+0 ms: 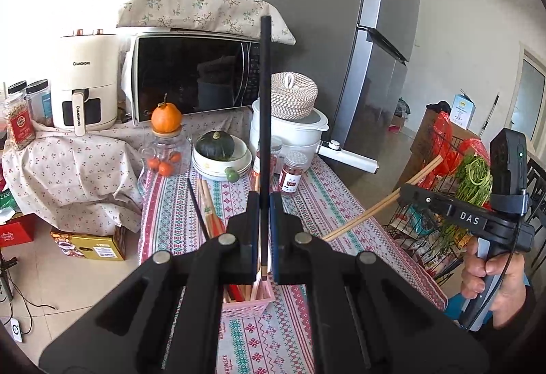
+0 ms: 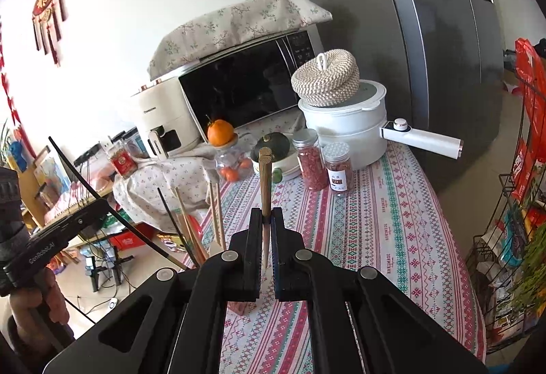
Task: Organize utensils
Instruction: 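Lower both chopsticks into the pink basket and open both grippers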
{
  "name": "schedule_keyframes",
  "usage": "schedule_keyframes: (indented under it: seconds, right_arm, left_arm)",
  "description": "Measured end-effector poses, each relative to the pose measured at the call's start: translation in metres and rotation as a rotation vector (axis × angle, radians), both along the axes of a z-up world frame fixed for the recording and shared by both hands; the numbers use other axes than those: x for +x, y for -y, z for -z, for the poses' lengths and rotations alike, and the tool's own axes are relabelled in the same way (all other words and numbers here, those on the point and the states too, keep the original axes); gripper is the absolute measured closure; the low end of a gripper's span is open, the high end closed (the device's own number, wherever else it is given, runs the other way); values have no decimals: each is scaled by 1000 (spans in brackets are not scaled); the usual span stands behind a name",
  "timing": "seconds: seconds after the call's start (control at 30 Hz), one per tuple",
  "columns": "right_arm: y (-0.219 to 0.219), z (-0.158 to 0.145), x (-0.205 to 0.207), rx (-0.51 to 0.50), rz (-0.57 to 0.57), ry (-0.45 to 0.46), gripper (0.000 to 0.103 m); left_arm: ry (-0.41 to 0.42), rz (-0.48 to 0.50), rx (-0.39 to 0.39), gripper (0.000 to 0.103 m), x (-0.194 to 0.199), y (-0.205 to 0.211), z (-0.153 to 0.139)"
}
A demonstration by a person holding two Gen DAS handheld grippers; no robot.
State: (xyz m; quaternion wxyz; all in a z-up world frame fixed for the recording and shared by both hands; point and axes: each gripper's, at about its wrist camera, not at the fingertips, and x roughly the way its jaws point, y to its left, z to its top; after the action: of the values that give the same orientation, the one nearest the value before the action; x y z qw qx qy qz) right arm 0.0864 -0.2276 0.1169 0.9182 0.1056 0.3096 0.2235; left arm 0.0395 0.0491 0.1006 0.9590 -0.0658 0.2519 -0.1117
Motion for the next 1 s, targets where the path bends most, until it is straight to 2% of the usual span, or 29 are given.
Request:
schedule_keyframes:
  seconds: [0.23,0.5,0.57,0.63,0.77,0.83,1.0]
  right_arm:
    - [-10,-8,-5,25,-36,21,99]
    - [-19,-18,-14,48,-83,46,99]
    - [-22,-19,-16,52,-96,49,99]
    - [-24,-20,-16,56,-107,50,99]
    - [-30,-23,-18,60,-136,53,99]
    - [-36,-22,-17,55,-157,47,99]
    - [-62,-11,-11,0,-207,10,99]
  left_arm:
    - [-99,-34,45,96,23,-4,36]
    - [-214,-17,32,95,49,-4,77]
    - [-242,-26,27,82,51,-5,81]
    - [-246,-38,9,56,48,-7,79]
    - [-234,-54,5,36,37,-12,71]
    - [-236,-70,25,23,33,-13,70]
    - [-279,-106,71,18,29,-23,78]
